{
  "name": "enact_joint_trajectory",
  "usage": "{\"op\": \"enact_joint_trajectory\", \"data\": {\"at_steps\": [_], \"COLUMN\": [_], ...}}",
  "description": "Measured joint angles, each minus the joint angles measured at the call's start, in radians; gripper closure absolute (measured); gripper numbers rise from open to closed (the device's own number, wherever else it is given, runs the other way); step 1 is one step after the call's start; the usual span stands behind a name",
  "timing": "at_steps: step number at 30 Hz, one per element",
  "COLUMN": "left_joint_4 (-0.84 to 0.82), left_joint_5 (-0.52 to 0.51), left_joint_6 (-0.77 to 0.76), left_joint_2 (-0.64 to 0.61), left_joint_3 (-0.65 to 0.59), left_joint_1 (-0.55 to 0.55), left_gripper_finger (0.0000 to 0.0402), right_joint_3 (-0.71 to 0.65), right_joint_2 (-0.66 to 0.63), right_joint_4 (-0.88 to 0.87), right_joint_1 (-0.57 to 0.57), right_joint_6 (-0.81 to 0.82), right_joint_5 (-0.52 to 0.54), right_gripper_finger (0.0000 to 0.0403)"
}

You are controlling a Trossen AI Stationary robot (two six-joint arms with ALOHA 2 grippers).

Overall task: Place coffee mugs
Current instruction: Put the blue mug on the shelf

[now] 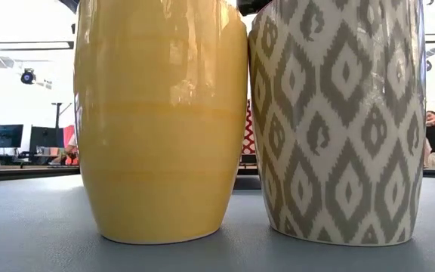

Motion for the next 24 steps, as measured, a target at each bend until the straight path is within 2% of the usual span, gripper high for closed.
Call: {"op": "enact_joint_trajectory", "data": {"at_steps": [7,14,24], "left_joint_4": [-0.004,-0.078,-0.073], "left_joint_5": [0.026,0.041,0.047], "left_joint_6": [0.035,0.162,-0.007], "left_joint_2": [0.039,0.030,0.098], "left_joint_3": [0.061,0.148,0.146], "left_joint_1": [-0.001,-0.001,0.007], "left_gripper_finger": [0.0390,0.0388,0.0396], "right_joint_3": [0.000,0.000,0.000], "right_joint_2": [0.000,0.000,0.000], "right_joint_4": [-0.025,-0.052,-0.051], "right_joint_1": [0.000,0.000,0.000], "right_joint_6": [-0.030,-0.053,-0.079], "right_joint_5": [0.000,0.000,0.000], "right_gripper_finger": [0.0298,0.0298,0.0298]}}
